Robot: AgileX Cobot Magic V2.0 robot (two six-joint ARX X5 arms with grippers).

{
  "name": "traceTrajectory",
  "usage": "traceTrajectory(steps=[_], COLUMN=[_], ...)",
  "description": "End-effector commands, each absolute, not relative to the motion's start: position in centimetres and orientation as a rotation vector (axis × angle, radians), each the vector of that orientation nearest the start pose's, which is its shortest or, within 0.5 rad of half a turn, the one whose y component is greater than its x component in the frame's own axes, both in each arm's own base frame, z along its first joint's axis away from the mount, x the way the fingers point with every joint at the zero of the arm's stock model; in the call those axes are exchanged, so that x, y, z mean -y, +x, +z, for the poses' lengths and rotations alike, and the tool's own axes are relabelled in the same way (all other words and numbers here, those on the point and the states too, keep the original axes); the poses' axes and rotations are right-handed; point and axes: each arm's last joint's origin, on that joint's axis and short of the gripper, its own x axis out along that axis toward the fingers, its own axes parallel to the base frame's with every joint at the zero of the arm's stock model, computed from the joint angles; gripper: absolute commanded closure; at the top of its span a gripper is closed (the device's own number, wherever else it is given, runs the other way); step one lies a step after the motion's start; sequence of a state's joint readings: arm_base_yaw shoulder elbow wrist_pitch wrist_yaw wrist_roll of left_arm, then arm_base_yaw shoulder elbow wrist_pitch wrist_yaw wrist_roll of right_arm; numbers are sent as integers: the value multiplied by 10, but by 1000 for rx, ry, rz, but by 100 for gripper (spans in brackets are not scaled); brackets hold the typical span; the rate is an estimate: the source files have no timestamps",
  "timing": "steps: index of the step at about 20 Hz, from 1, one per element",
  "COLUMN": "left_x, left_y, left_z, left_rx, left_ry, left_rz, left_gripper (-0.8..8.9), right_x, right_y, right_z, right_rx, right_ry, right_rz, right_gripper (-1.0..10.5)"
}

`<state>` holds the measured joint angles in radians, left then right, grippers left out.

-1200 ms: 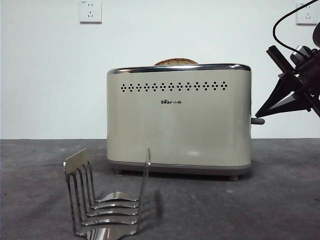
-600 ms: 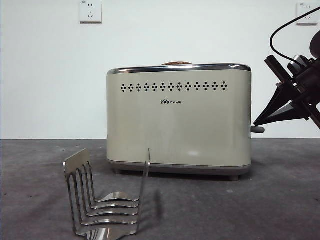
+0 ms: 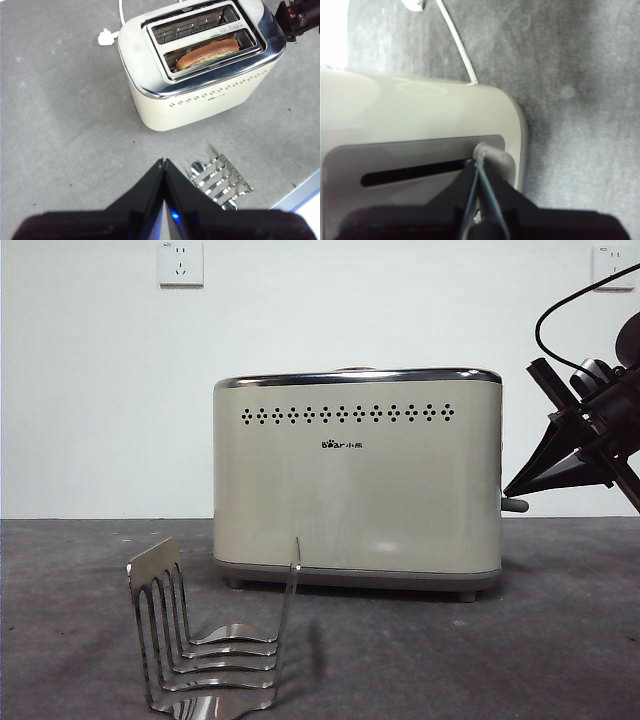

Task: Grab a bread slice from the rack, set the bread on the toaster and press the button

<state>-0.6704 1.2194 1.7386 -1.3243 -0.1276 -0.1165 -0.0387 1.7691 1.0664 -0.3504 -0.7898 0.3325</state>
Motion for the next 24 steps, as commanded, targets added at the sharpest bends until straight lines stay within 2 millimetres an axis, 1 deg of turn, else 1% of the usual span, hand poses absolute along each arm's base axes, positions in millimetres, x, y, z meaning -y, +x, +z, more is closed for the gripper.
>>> traceTrajectory(steps=[1, 9, 13, 17, 24], left_x=[108, 108, 108, 108, 108], left_y=[143, 143, 143, 143, 143], left_z=[454, 453, 453, 453, 453], left_rx=[-784, -784, -784, -784, -784], left_ry=[204, 205, 207, 207, 207], left_rz=[-462, -463, -463, -463, -463], left_gripper=[819, 819, 819, 819, 819], right_x=[-7, -7, -8, -8, -8], right_y=[330, 331, 334, 337, 333], right_z=[135, 136, 143, 164, 217], right_rx=[-1269, -1266, -1244, -1208, -1080], right_ry=[696, 696, 707, 696, 652], right_rz=[378, 385, 418, 433, 470], right_gripper=[953, 953, 953, 953, 953])
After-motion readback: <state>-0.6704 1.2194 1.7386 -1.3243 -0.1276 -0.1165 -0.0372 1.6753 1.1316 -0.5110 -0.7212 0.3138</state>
